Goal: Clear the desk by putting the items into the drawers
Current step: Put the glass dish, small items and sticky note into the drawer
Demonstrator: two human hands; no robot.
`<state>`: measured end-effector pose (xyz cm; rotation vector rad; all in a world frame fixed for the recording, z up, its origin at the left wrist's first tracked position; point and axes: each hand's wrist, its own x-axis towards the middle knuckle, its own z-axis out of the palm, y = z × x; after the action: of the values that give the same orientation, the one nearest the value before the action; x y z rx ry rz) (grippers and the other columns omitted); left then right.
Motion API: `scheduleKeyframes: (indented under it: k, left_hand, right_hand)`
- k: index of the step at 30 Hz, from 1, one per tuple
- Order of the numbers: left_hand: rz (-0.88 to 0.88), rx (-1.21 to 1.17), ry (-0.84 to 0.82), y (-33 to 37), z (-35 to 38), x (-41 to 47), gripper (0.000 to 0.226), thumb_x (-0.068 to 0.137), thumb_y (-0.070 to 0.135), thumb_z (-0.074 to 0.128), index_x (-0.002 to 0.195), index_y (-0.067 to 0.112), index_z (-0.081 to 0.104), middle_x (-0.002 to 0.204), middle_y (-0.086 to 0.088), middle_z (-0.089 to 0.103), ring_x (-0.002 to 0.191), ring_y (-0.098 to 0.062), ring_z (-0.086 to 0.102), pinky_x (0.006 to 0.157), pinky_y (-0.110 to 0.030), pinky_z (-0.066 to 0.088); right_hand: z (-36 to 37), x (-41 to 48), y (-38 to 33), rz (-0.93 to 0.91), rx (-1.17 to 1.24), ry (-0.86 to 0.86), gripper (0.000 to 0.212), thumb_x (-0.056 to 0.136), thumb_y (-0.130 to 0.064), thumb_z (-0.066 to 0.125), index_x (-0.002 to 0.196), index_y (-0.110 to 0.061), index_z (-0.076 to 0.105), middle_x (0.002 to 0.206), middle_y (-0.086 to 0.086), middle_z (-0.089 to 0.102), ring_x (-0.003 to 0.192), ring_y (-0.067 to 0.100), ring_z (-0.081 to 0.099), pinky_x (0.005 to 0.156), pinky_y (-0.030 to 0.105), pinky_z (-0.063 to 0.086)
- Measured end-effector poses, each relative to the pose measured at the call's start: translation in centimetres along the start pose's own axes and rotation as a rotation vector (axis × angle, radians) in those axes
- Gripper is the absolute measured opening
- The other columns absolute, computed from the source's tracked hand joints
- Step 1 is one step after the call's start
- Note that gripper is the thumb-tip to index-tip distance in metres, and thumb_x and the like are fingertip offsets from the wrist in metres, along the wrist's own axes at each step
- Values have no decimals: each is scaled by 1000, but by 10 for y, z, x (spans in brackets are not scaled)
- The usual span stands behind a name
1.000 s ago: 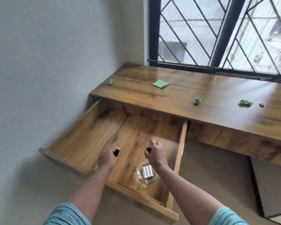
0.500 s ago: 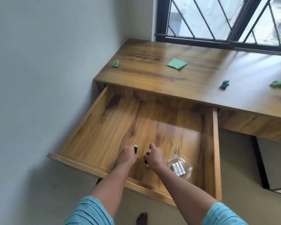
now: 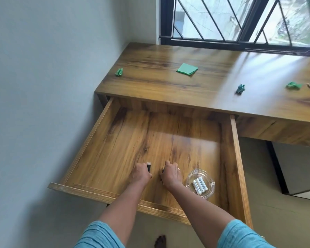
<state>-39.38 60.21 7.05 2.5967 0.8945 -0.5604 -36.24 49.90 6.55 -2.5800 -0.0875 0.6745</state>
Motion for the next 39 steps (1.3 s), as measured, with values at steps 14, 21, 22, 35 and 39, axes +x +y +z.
scheduleKeyframes:
  k: [14,21,22,35,39]
  left_hand:
    - [69,2,254,102,-7,-27,25,91,27,53,103,11,68,106,-9,67,100,-26,64,80,-31,51]
    - [270,-7,264,258,26,-76,30,88,27,51,106,11,68,113,-9,66,109,-27,61,86,-33,50]
    - [291,-18,265,281,31,-83,30,88,27,50,106,12,68,113,-8,66,109,-27,61,87,-33,50]
    - [516,-67,352,471,52,-129,30,90,25,50,109,12,69,118,-7,62,113,-26,56,93,-35,49]
    - [552,-66,341,516,50,-117,31,89,27,48,109,14,69,120,-6,61,115,-26,54,94,-35,46]
  right_hand:
    - [-111,0,66,-176,136,280,20,94,-14,48,110,-6,56,112,8,50,97,27,55,76,27,39]
    - [-207,0,175,-166,87,385,21,92,-13,46,104,-2,59,114,15,50,102,35,57,83,34,46]
    - [-221,0,194,-157,82,412,20,93,-13,46,102,-2,59,113,15,50,100,35,58,83,35,46]
    - [-343,26,338,-12,100,572,23,94,-12,48,112,-4,60,118,14,51,104,28,60,84,27,47]
    - [-369,49,356,-13,98,576,23,92,-11,50,112,-3,60,119,15,49,106,31,59,87,32,47]
